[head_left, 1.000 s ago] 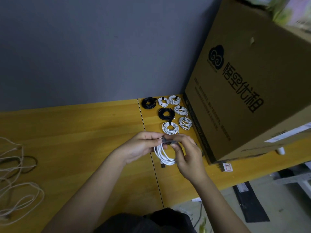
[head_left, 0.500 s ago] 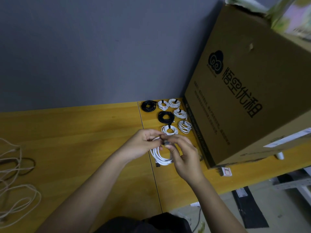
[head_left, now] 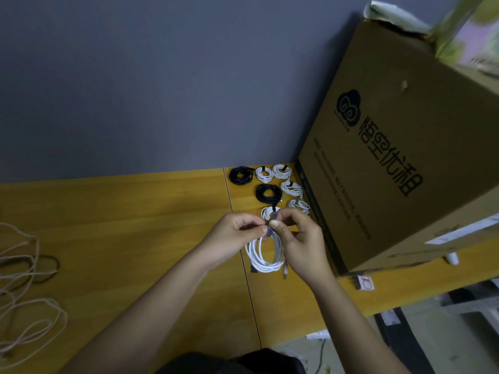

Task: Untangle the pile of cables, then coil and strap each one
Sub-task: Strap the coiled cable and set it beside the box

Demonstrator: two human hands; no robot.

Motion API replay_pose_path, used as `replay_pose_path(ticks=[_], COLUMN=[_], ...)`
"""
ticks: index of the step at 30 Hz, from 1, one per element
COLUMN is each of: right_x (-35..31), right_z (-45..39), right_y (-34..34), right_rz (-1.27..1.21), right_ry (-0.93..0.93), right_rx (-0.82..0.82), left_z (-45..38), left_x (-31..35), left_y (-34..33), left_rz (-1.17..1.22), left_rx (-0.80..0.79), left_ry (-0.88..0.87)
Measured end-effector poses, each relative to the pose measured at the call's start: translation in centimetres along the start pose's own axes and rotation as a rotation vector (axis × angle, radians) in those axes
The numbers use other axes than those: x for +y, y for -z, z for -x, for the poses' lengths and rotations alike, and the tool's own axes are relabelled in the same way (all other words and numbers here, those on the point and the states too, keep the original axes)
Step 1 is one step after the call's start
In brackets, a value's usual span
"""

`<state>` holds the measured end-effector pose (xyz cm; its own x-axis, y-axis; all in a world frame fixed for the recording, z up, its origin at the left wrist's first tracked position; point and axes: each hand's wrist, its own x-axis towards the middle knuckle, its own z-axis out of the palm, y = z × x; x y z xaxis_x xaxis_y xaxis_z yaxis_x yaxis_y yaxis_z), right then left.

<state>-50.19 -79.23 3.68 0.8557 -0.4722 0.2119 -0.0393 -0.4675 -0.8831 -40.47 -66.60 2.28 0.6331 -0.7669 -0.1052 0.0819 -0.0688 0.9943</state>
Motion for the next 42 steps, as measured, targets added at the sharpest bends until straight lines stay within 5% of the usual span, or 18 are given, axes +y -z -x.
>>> replay_pose_path(ticks=[13, 19, 24, 33, 39, 42], right_x=[-0.1, 0.4, 1.0, 2.1, 3.1, 3.4], right_z=[-0.8, 0.4, 0.9, 0.5, 0.6, 0.4], right_y=[0.0, -0.5, -0.5, -1.2, -2.2, -2.4], right_rz=[-0.091, 0.143, 0.197, 0.262, 0.294, 0.368], right_ry=[-0.209, -0.027, 0.063, -0.015, 0.047, 0.118], right_rx=[-0.068, -0.028, -0.154, -0.312, -0.218, -0.157], left_z=[0.6, 0.4, 0.1, 0.3, -0.4, -0.7], left_x=[-0.5, -0.8, -1.0, -2.0, -2.5, -2.8], left_y=[0.7, 0.6, 1.0, 1.1, 1.3, 1.1], left_rz=[0.026, 0.042, 0.005, -0.15, -0.441, -0.379], left_rx=[0.0, 0.056, 0.113, 0.043, 0.063, 0.069], left_ry=[-0.031, -0.055, -0.026, -0.081, -0.02, 0.013])
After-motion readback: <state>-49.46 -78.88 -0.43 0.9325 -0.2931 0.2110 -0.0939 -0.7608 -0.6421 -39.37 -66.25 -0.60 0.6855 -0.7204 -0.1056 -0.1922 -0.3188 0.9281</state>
